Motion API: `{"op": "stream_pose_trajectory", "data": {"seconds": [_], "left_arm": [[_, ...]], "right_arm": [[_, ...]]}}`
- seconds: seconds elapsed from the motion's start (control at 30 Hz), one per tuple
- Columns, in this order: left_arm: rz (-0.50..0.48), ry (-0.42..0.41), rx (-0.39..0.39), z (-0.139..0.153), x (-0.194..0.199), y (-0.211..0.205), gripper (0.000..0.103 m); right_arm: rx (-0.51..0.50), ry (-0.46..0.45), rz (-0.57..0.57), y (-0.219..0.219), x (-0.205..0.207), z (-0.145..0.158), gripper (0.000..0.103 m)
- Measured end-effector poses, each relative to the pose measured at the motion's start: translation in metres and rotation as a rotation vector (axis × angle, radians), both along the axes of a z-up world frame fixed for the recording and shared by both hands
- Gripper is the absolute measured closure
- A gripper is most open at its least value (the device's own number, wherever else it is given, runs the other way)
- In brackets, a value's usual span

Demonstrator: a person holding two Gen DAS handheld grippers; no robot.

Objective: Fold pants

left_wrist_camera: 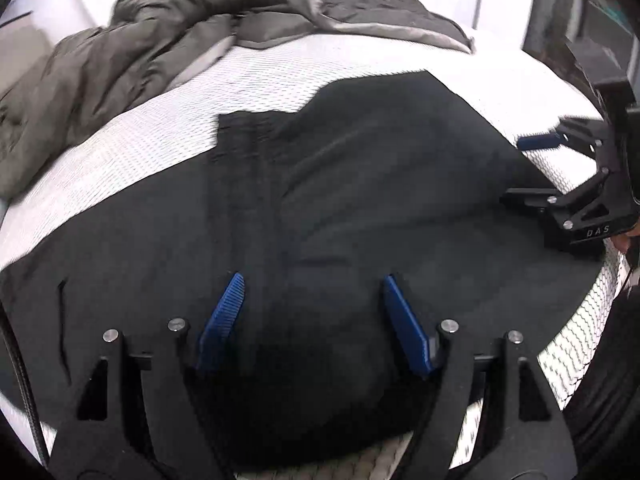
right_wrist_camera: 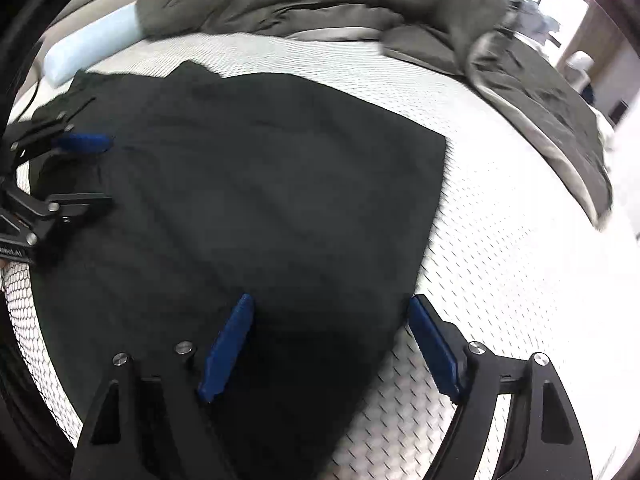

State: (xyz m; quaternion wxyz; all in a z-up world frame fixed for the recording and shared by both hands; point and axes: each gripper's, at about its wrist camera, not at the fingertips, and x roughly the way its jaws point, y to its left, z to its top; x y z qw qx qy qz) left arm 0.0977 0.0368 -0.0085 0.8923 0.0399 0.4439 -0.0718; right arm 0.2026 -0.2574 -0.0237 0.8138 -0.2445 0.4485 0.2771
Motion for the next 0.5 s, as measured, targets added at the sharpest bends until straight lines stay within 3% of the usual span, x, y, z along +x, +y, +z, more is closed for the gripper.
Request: {"op": "stream_pose_trajectory", "data": {"seconds": [0.1,0.23,0.37,0.43,0.5], "left_arm": [[0.09,-0.057,-0.082,0.016,-0.033,0.027,0.032],[0.354,-0.108,-0.177,0.034,-0.073,0.091,0.029],[0.623,-0.193,-0.227,0.044,-0.116,0.161,0.013],[0.738,-0.19,-0.283,0.04,-0.133,0.193,0.002],[0.844,-0.179,-0.392,0.027,-0.144,0.228,0.002]], "right_arm": [[0.065,-0.001,-0.012,-0.01,0.0,0.005,0.022],[0.232,-0.001,-0.081,-0.015,0.006,0.022,0.015],[0.399,0.043,-0.102,-0.02,0.001,0.04,0.009],[0.419,0.047,-0.126,-0.022,0.005,0.047,0.008],[0.416,0.038,-0.133,-0.023,-0.004,0.052,0.008]]}}
